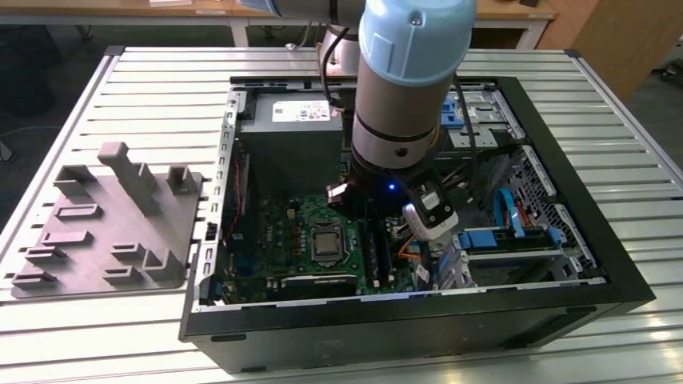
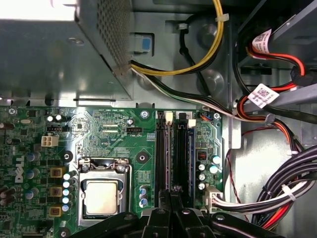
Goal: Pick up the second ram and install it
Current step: 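Insert the second ram into the second slot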
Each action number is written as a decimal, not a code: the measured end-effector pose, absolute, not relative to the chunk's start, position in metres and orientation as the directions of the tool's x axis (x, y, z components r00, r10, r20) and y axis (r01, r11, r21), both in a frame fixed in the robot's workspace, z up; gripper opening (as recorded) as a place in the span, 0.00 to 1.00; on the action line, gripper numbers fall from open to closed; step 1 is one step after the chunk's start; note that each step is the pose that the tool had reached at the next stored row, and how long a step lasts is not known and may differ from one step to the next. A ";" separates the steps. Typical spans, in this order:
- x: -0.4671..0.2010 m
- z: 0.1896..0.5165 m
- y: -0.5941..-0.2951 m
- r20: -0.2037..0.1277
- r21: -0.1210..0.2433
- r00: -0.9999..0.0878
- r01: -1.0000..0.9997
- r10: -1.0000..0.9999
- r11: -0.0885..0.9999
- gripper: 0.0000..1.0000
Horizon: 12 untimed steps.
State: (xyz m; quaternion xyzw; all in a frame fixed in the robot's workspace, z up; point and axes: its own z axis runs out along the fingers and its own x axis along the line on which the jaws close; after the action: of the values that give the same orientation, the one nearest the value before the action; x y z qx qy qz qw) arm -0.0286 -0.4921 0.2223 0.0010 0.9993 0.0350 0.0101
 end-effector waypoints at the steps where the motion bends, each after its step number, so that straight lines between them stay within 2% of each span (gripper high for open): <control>1: -0.028 0.222 -0.492 -0.020 0.070 -1.000 0.002 0.004 0.998 0.11; 12: -0.027 0.221 -0.492 -0.020 0.070 -1.000 0.007 0.008 0.998 0.11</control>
State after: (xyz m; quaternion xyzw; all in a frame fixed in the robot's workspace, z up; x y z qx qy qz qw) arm -0.0268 -0.4922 0.2208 0.0037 0.9993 0.0348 0.0101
